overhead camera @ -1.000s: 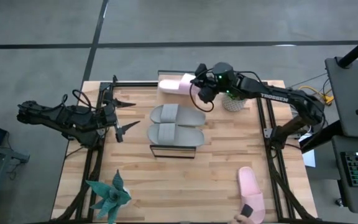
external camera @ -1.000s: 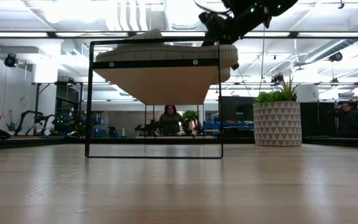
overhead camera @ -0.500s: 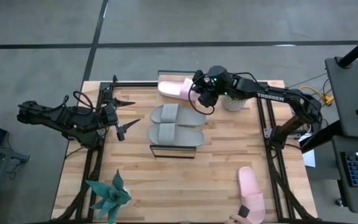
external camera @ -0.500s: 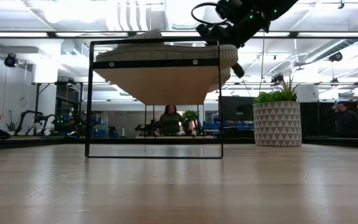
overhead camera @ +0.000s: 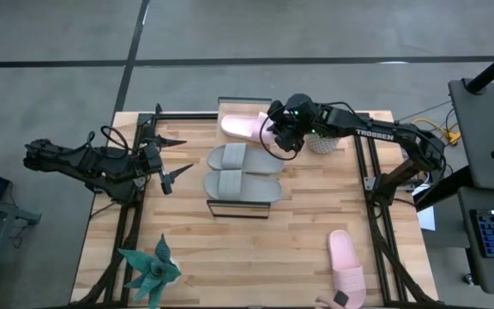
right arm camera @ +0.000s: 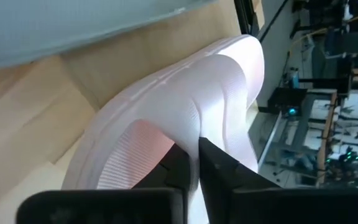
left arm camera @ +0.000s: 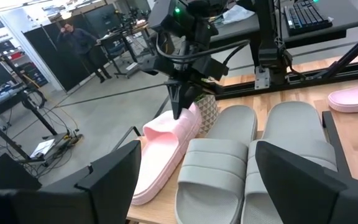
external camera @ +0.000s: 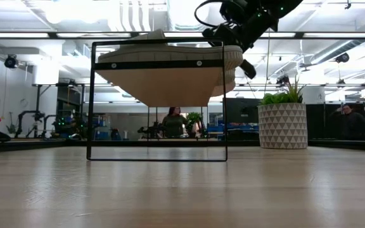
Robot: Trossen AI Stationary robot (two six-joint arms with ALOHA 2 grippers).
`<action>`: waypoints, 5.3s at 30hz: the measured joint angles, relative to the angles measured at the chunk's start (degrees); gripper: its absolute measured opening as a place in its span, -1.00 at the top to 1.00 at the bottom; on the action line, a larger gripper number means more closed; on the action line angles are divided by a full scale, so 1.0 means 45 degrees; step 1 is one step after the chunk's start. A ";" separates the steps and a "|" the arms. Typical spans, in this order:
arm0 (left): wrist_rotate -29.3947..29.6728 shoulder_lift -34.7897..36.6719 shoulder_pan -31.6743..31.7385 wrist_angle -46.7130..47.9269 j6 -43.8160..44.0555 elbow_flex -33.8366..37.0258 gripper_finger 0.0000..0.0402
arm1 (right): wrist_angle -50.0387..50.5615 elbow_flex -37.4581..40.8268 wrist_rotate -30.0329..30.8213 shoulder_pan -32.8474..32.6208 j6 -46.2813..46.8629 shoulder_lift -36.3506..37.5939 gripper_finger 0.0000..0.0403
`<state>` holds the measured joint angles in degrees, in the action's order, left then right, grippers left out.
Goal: Pick and place slides into the shelf
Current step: Put the left pink slide on the shelf
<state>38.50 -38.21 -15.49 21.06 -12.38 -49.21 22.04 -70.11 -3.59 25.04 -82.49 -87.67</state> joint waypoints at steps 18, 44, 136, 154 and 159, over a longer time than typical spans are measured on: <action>0.0563 0.0004 0.0005 -0.0005 -0.0006 0.0000 -0.49 | 0.0218 -0.0046 0.0171 -0.0123 0.2081 0.0125 0.18; 0.0555 -0.0001 0.0005 0.0000 -0.0012 0.0000 -0.49 | 0.2530 -0.1390 0.1452 -0.0432 0.4457 0.0171 0.31; 0.1219 -0.0734 0.0010 0.0199 -0.0418 0.0029 -0.49 | -0.7089 0.6674 0.2475 -0.0940 0.1772 0.2620 0.42; 0.1219 -0.0749 0.0010 0.0199 -0.0414 0.0028 -0.49 | -0.7103 0.6674 0.0777 -0.0370 0.1377 0.2982 0.87; 0.1219 -0.0758 0.0010 0.0202 -0.0412 0.0024 -0.49 | -0.7064 0.6674 -0.0332 -0.0030 0.1311 0.3033 0.88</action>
<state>43.99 -41.63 -15.44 21.97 -14.23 -49.10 -9.74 -40.07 -5.08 24.91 -76.59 -74.02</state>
